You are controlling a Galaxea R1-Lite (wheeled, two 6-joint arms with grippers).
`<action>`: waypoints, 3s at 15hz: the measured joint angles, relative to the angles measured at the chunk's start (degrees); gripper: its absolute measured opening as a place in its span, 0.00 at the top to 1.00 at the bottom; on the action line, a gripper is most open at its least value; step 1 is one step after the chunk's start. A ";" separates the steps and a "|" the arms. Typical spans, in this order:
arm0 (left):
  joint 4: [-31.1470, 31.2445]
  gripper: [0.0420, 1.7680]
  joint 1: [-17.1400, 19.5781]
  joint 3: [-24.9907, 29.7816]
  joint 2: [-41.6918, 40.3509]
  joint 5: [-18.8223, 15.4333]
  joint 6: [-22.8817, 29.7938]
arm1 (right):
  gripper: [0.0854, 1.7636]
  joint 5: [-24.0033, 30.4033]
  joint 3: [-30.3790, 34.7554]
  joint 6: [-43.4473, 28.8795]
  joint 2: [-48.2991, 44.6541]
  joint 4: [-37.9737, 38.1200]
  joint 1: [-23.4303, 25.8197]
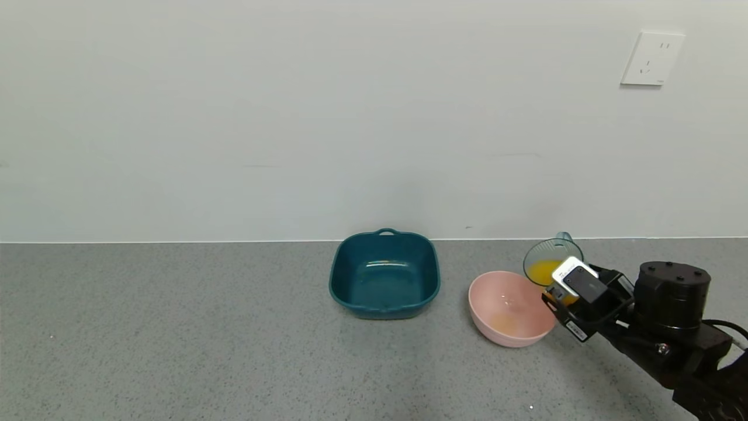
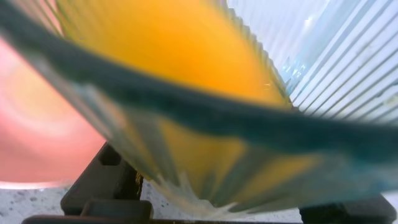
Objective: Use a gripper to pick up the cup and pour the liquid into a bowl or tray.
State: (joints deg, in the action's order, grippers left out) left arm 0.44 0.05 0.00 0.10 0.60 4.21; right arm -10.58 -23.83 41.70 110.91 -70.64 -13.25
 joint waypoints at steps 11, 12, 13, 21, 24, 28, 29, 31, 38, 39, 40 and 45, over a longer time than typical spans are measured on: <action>0.02 0.03 0.00 0.00 0.00 0.00 0.00 | 0.26 -1.29 -0.20 12.26 0.74 0.02 2.47; 0.00 0.03 0.00 0.00 0.00 -0.02 0.01 | 0.26 -1.29 -0.44 13.29 0.98 -0.02 2.91; 0.00 0.03 0.00 0.00 0.00 0.00 0.04 | 0.26 -1.29 -0.56 14.10 1.13 0.02 3.19; 0.00 0.03 0.00 0.00 0.00 0.00 0.01 | 0.26 -1.24 -0.91 20.44 1.66 -0.09 4.22; 0.00 0.03 0.00 0.00 0.00 0.00 0.00 | 0.26 -1.23 -1.33 23.28 1.66 -0.27 5.49; 0.00 0.03 0.00 0.00 0.00 0.00 0.01 | 0.26 -1.23 -1.63 25.60 1.61 -0.16 5.86; 0.00 0.03 0.00 0.00 0.00 0.00 0.01 | 0.26 -1.23 -1.63 26.19 1.61 -0.16 5.88; 0.00 0.03 0.00 0.00 0.00 0.00 0.01 | 0.26 -1.24 -1.79 27.67 1.63 -0.13 5.88; 0.00 0.03 0.00 0.00 0.00 0.00 0.01 | 0.26 -1.23 -3.15 31.87 1.61 -0.05 6.12; 0.00 0.03 0.00 0.00 0.00 -0.02 0.01 | 0.26 -1.23 -3.23 32.41 1.61 -0.02 6.14; 0.00 0.03 0.00 0.00 0.00 0.00 0.01 | 0.26 -1.24 -3.32 33.10 1.60 -0.05 6.14; -0.02 0.03 0.00 0.00 0.00 0.00 0.04 | 0.26 -1.29 -3.69 35.63 1.49 -0.05 6.21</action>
State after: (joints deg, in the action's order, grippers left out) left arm 0.41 0.05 0.00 0.10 0.60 4.24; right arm -11.87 -27.53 77.34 112.40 -70.69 -7.05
